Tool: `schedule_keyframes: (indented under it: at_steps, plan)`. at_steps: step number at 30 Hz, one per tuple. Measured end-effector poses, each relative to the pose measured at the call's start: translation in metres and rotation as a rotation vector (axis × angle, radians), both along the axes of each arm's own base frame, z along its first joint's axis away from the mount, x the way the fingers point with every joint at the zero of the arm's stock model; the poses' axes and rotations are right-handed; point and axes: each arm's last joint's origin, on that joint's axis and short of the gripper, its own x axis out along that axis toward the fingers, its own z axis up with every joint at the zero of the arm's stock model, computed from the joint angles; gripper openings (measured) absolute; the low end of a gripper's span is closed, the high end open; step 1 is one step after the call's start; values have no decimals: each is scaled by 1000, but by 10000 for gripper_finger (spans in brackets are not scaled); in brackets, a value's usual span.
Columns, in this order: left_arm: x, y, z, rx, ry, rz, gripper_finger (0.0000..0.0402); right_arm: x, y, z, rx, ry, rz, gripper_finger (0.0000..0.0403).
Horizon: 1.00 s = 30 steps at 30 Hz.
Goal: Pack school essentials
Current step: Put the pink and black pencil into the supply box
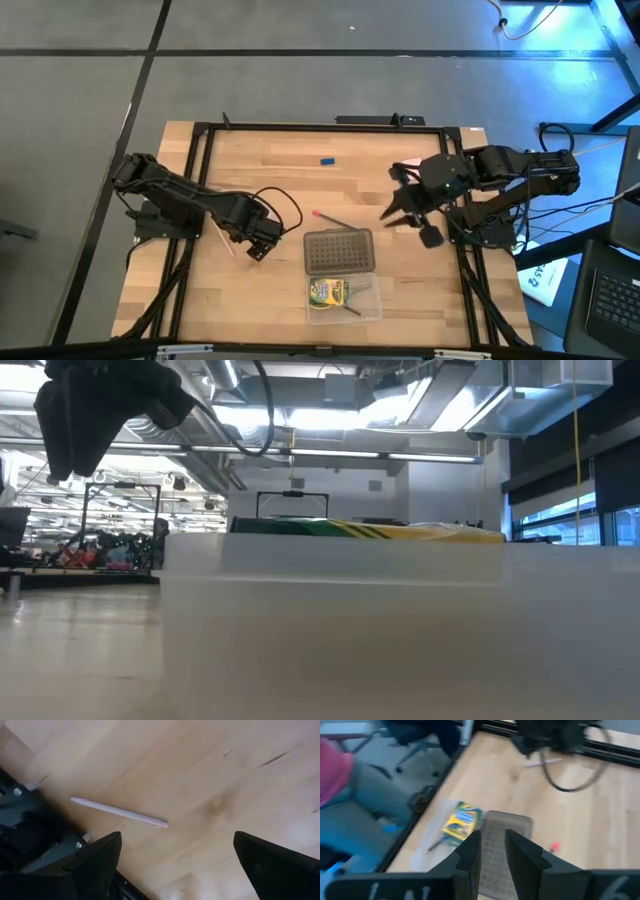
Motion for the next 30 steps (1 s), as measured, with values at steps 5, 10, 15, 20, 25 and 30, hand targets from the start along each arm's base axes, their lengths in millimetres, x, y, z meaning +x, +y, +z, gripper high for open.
schedule_keyframes:
  at_steps: [5,10,15,20,25,30]
  plan:
    - [3,-1,0,-4,-32,-39,381,1,-18,-2,-79,15,-392,89]
    - [5,-1,0,1,-54,-52,377,7,-44,-12,-105,100,-488,55]
    - [5,-1,-1,7,-57,-52,381,32,-71,-30,-191,177,-489,7]
    - [5,-1,-1,8,-58,-53,377,54,-98,-46,-277,212,-491,31]
    - [5,-1,-1,8,-58,-62,381,63,-115,-51,-319,191,-499,96]
    - [5,-1,-1,8,-58,-75,378,72,-126,-54,-399,159,-449,161]
